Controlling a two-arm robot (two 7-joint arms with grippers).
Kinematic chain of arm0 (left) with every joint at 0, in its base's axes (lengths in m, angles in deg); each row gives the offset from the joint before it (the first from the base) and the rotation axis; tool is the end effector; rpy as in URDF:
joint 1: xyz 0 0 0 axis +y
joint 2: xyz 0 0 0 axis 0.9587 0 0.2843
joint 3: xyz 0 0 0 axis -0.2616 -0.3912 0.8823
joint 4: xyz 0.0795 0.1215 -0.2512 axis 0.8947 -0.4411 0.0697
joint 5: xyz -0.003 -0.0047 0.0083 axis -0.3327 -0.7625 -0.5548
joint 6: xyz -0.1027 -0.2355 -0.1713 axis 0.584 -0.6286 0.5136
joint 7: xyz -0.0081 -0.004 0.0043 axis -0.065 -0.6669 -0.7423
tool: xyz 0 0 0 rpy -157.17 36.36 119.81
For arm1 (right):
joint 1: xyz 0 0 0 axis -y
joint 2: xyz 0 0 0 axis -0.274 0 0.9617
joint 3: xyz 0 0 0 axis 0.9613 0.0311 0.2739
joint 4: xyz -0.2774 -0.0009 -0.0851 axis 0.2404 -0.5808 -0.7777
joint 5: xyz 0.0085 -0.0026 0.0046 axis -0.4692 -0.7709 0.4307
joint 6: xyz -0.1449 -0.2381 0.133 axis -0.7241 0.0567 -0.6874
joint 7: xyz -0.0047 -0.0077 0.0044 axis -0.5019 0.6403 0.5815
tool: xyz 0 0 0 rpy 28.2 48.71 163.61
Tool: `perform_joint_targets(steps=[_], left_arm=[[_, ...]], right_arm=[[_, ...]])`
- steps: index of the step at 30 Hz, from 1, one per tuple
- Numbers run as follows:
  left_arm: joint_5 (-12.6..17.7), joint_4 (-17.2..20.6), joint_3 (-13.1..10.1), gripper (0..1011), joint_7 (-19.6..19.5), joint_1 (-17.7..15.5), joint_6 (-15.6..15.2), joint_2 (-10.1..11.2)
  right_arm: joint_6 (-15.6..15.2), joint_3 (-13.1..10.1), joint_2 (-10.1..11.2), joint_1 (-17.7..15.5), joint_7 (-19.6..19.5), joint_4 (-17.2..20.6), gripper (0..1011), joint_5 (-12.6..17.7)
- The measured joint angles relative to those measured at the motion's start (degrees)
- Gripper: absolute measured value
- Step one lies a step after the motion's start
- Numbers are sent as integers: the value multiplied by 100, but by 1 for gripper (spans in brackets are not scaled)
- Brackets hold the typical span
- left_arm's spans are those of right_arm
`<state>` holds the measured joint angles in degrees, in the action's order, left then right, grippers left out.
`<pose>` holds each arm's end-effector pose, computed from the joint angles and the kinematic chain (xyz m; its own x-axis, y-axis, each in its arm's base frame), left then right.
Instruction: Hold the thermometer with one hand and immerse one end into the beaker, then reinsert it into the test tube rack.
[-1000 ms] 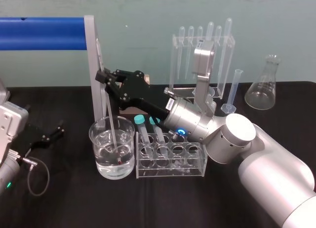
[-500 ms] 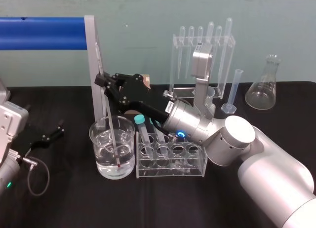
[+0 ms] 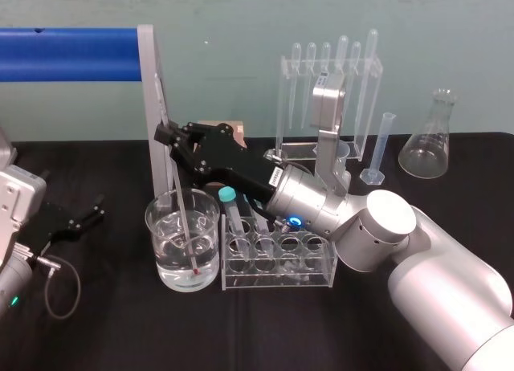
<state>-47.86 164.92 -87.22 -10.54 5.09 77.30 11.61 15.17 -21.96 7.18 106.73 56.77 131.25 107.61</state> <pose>0.3580 0.0826 -0.3023 0.2921 0.8803 0.3738 -0.9553 0.2871 0.0703 0.4555 0.0822 -0.2594 0.9287 -0.3707 0.0028 0.3514 0.8827 0.3120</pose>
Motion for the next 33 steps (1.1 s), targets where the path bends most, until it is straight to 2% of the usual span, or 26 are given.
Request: perform_joint_targets(steps=[33], left_arm=[[0,0,0,1008,0,0,0,0]], right_arm=[[-35,30,-2,13,14,-75,57,-70]])
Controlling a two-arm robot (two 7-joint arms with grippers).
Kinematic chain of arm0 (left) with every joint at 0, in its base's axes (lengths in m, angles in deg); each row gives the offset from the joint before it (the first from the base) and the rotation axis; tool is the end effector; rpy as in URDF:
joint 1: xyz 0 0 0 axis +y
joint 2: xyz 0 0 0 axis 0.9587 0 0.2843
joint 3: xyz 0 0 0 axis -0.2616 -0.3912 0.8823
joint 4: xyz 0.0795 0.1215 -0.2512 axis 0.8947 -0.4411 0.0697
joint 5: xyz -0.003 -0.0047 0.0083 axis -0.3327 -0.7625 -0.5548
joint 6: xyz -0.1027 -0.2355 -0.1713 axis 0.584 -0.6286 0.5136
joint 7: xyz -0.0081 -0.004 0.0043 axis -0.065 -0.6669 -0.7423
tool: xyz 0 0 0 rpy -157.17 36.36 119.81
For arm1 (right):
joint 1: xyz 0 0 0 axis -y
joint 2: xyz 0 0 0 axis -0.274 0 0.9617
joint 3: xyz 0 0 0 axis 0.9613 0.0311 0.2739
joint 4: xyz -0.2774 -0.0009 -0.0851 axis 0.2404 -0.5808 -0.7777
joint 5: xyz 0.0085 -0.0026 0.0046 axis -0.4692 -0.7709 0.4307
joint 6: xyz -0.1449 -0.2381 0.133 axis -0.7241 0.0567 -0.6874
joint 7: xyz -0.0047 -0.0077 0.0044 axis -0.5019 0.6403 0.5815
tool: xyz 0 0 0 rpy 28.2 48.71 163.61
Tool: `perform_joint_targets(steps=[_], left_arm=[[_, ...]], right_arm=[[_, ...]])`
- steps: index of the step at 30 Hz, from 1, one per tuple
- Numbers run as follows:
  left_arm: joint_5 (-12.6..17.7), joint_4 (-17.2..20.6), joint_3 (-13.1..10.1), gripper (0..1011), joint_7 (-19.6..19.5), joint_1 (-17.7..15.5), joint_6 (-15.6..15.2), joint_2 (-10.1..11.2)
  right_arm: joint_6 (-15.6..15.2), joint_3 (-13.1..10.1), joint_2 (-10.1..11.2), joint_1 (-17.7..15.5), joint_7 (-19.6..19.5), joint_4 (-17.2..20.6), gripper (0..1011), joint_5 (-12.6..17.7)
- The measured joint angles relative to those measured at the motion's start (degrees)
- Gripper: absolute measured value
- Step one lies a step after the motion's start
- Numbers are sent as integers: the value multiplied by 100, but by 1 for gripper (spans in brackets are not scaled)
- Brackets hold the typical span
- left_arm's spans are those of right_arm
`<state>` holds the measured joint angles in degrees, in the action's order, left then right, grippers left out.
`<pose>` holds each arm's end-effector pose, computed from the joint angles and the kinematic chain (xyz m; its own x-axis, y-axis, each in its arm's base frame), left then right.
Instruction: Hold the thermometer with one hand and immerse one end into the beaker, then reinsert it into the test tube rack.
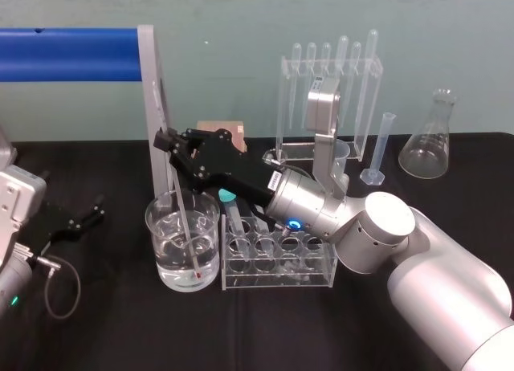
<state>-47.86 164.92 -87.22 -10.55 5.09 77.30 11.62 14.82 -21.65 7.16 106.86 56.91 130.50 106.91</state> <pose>0.3580 0.0827 -0.3023 0.2922 0.8802 0.3740 -0.9553 0.2872 0.0704 0.4559 0.0820 -0.2628 0.9301 -0.3672 0.0019 0.3509 0.8905 0.2897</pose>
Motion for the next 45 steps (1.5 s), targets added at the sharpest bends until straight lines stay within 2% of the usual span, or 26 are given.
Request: perform_joint_targets(steps=[45], left_arm=[[0,0,0,1008,0,0,0,0]], right_arm=[[24,0,-14,3,17,-10,57,-7]])
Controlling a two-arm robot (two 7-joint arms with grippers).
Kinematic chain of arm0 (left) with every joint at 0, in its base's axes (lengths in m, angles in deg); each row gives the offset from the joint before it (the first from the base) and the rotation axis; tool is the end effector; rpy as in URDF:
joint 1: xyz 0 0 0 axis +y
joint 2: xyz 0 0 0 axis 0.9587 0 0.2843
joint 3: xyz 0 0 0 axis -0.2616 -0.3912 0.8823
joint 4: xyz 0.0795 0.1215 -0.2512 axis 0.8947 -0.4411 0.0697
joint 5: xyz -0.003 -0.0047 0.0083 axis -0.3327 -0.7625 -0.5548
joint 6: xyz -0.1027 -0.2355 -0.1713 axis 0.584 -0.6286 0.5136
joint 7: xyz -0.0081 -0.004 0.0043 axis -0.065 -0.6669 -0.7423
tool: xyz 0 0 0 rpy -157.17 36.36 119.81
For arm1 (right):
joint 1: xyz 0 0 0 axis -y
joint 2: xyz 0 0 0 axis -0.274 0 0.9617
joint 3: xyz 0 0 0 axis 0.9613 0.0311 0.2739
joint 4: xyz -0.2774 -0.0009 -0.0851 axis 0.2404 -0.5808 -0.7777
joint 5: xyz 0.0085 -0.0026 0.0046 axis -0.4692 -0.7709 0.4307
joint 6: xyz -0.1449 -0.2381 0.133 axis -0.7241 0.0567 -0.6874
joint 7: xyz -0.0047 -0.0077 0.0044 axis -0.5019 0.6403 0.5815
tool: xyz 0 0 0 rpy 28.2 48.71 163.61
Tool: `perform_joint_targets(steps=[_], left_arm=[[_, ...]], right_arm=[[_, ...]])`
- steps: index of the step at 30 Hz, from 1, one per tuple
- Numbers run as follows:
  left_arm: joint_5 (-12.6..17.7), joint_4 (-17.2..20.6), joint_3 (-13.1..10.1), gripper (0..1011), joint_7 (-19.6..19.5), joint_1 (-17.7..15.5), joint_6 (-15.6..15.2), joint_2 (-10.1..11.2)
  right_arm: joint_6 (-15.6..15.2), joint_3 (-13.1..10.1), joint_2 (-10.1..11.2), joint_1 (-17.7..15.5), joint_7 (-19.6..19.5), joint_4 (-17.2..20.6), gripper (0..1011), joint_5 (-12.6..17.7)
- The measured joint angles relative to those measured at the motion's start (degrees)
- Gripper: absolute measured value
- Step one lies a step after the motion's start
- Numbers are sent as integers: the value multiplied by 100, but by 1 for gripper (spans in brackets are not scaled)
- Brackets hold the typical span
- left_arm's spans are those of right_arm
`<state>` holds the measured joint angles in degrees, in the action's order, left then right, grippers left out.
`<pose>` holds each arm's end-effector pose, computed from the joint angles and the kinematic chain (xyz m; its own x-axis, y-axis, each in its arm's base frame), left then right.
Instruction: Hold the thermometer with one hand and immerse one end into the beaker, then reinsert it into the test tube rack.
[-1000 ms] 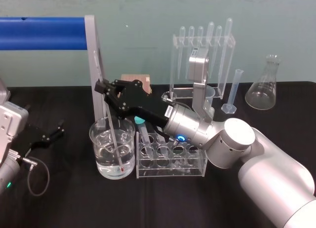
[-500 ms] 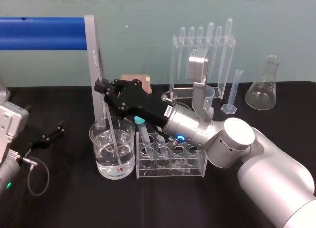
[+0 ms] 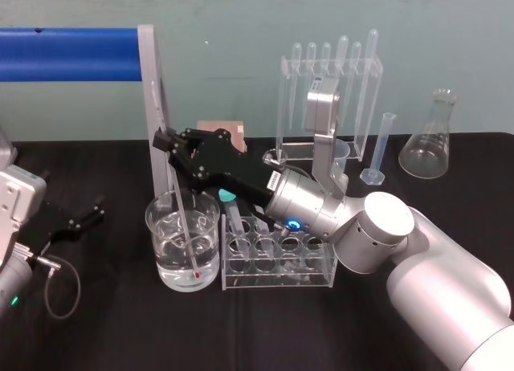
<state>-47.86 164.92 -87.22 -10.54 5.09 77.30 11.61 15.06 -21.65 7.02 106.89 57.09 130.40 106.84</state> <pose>0.3580 0.0826 -0.3023 0.2921 0.8803 0.3738 -0.9553 0.2871 0.0703 0.4559 0.0829 -0.2629 0.9312 -0.3646 0.0053 0.3472 0.8910 0.2925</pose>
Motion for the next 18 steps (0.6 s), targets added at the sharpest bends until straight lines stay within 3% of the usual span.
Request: perform_joint_targets(steps=[18], left_arm=[[0,0,0,1008,0,0,0,0]], right_arm=[[18,-12,-47,61,47,-131,57,15]])
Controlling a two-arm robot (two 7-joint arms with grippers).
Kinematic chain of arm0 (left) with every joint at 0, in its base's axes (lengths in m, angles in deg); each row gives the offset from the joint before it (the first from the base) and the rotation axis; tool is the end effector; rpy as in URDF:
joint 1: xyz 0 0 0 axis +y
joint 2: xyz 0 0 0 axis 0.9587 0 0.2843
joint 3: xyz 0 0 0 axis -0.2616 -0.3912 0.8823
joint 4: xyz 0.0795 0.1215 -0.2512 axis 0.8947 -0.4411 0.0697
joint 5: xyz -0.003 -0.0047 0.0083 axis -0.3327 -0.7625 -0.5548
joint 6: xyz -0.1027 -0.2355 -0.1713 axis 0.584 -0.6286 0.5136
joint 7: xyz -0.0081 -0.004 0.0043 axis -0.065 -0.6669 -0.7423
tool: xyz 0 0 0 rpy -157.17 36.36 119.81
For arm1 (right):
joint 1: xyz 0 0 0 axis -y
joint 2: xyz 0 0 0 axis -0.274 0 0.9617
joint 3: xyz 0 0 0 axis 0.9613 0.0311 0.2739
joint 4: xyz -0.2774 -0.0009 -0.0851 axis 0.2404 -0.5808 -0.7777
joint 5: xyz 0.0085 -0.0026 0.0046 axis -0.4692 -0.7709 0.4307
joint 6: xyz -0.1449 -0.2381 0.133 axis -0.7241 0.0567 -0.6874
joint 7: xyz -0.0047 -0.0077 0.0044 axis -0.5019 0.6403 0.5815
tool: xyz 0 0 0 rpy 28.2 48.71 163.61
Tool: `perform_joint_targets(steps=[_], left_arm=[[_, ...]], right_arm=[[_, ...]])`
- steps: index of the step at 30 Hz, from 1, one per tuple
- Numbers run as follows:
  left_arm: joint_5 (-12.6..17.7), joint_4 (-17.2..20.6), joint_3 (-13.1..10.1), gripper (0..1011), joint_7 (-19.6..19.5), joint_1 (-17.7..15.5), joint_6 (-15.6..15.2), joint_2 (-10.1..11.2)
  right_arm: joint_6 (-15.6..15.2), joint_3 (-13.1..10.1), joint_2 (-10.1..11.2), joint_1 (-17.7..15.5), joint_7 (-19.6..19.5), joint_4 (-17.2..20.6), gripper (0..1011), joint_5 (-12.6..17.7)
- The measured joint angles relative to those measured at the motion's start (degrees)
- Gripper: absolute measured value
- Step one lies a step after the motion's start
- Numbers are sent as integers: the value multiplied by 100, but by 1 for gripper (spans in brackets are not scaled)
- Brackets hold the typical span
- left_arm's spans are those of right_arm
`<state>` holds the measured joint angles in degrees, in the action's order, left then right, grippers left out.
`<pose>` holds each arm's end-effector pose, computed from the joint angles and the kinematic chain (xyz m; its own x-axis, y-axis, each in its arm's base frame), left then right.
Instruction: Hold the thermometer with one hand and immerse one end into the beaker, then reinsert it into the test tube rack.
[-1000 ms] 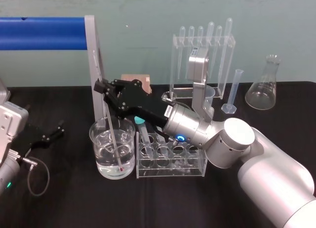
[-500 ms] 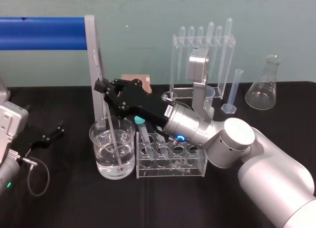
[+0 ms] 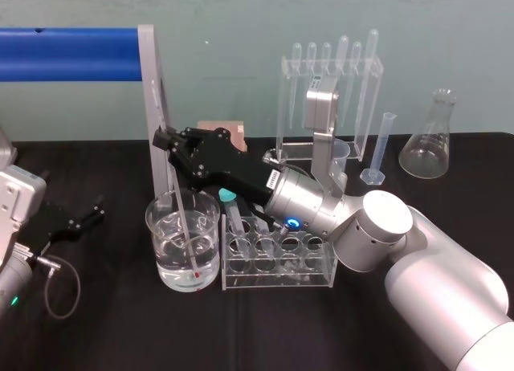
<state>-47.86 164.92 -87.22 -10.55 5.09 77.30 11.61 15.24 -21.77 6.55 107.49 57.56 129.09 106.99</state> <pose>0.3580 0.0826 -0.3023 0.2923 0.8802 0.3738 -0.9553 0.2873 0.0704 0.4591 0.0834 -0.2639 0.9314 -0.3640 0.0007 0.3479 0.8907 0.2927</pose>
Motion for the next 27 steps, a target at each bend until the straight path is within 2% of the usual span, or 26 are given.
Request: perform_joint_targets(steps=[27], left_arm=[[0,0,0,1008,0,0,0,0]], right_arm=[[4,-4,-24,28,51,-75,57,21]])
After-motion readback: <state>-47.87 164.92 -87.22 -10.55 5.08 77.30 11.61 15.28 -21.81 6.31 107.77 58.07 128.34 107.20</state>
